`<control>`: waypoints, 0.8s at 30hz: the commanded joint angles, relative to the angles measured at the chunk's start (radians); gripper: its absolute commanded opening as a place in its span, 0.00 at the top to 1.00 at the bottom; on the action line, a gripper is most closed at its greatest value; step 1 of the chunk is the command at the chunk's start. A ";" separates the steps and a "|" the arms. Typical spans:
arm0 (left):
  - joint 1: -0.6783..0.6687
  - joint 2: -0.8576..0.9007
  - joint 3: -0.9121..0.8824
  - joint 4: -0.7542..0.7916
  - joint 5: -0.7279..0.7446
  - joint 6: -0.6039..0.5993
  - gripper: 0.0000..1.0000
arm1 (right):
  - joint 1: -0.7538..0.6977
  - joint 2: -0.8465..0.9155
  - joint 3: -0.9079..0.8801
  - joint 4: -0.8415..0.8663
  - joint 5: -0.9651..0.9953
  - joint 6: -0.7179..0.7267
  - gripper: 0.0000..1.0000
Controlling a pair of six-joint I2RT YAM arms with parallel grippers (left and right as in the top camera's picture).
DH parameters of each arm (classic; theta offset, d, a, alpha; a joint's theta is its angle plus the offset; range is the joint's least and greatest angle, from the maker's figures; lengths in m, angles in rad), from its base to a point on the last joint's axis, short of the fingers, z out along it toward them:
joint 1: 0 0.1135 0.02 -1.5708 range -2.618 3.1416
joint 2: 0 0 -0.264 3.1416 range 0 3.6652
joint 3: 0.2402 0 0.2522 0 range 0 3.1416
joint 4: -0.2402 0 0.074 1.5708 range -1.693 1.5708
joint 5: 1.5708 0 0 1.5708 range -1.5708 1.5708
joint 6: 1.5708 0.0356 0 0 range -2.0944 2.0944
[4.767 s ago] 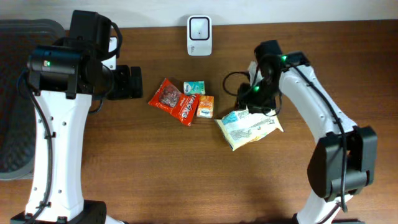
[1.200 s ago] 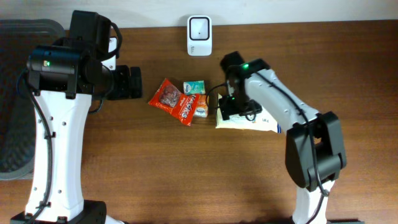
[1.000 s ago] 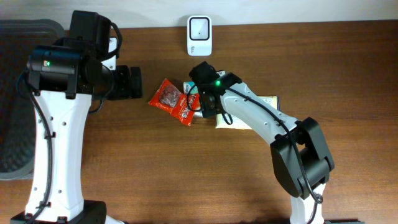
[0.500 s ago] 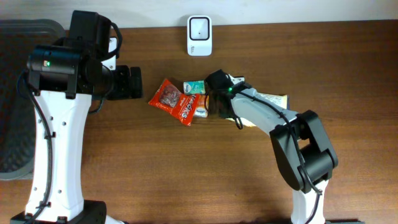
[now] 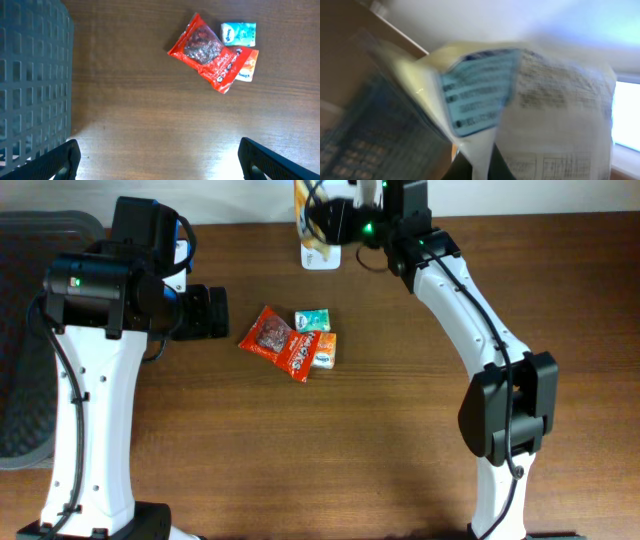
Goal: Scan the item barcode
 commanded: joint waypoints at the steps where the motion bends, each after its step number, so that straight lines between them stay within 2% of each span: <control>1: 0.003 0.002 0.003 0.001 -0.011 -0.009 0.01 | -0.010 0.049 0.019 0.186 -0.116 0.249 0.96; 3: 0.003 0.002 0.003 0.001 -0.011 -0.009 0.01 | -0.011 0.146 0.019 0.421 -0.135 0.478 0.96; 4: 0.003 0.002 0.003 0.001 -0.011 -0.009 0.01 | -0.011 0.186 0.019 0.472 -0.171 0.510 0.96; 6: 0.003 0.002 0.003 0.001 -0.011 -0.009 0.00 | -0.029 0.194 0.019 0.403 -0.270 0.445 0.96; 8: 0.003 0.002 0.003 0.001 -0.011 -0.009 0.01 | -0.045 0.176 0.019 0.333 -0.326 0.440 0.96; 9: 0.003 0.002 0.003 0.001 -0.011 -0.009 0.01 | -0.055 0.165 0.019 0.235 -0.316 0.441 0.96; 10: 0.003 0.002 0.003 0.001 -0.011 -0.009 0.01 | -0.072 0.154 0.019 0.058 -0.298 0.439 0.96; 13: 0.003 0.002 0.003 0.001 -0.011 -0.009 0.01 | -0.140 0.148 0.019 -0.339 -0.296 0.323 0.96; 16: 0.003 0.002 0.003 0.001 -0.011 -0.009 0.01 | -0.237 0.148 0.019 -0.607 -0.224 0.136 0.94; 18: 0.003 0.002 0.003 0.001 -0.011 -0.009 0.01 | -0.328 0.146 0.019 -0.789 -0.051 0.018 0.86; 20: 0.003 0.002 0.003 0.001 -0.011 -0.009 0.01 | -0.378 0.136 0.019 -0.879 0.039 -0.043 0.83; 21: 0.003 0.002 0.003 0.001 -0.011 -0.009 0.01 | -0.418 0.117 0.019 -0.948 0.121 -0.091 0.72; 23: 0.003 0.002 0.003 0.001 -0.011 -0.009 0.01 | -0.447 0.078 0.019 -1.023 0.232 -0.134 0.34; 24: 0.003 0.002 0.003 0.001 -0.011 -0.009 0.01 | -0.447 0.057 0.019 -1.050 0.275 -0.169 0.01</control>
